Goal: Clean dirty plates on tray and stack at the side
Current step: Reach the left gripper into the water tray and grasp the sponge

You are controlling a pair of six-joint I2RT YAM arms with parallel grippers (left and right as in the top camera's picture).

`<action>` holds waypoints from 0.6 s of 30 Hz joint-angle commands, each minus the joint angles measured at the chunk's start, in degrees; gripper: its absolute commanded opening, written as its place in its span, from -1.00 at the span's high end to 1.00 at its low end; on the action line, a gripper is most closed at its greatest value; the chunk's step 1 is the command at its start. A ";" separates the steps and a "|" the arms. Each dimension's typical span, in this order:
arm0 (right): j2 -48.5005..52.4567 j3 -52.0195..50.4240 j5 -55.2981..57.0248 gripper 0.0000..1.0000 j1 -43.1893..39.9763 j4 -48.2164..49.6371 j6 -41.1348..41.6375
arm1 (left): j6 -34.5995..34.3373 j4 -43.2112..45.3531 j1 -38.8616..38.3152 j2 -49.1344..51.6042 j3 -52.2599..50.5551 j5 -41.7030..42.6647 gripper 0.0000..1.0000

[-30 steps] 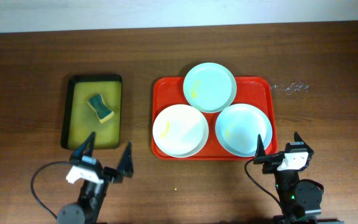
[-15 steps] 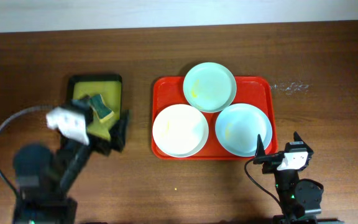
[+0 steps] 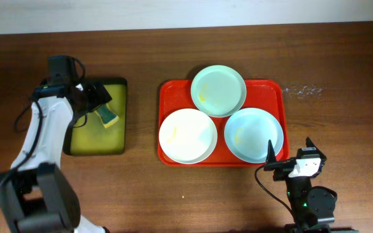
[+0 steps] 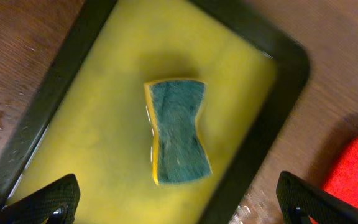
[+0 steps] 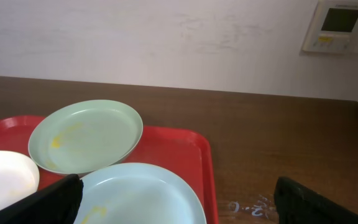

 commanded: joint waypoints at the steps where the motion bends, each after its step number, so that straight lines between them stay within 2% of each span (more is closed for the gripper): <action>1: -0.39 -0.42 -0.09 -0.97 -0.31 -0.26 0.20 | -2.58 1.88 0.28 8.13 1.03 -0.76 -0.98; 2: -0.37 -0.42 -0.11 -0.97 -0.31 -0.26 0.20 | -2.58 2.73 0.28 9.77 1.03 -0.79 -1.00; 4: -0.37 -0.42 -0.09 -0.97 -0.31 -0.26 0.20 | -2.58 4.42 0.28 12.59 1.03 -0.83 -0.67; 6: -0.37 -0.42 -0.11 -0.98 -0.31 -0.26 0.22 | -2.58 5.49 0.26 13.84 1.01 -0.81 -0.67; 10: -0.37 -0.42 -0.11 -0.97 -0.31 -0.26 0.20 | -2.58 6.73 0.22 14.12 0.96 -1.51 -0.34; 16: -0.39 -0.42 -0.11 -0.97 -0.31 -0.26 0.20 | -2.58 7.56 0.07 17.05 0.90 -2.32 -0.34; 17: -0.37 -0.42 -0.11 -0.97 -0.31 -0.26 0.20 | -2.56 7.63 0.07 17.31 0.90 -2.34 -0.32; 18: -0.37 -0.42 -0.11 -0.97 -0.31 -0.26 0.20 | -2.54 8.02 0.07 17.31 0.90 -2.34 -0.16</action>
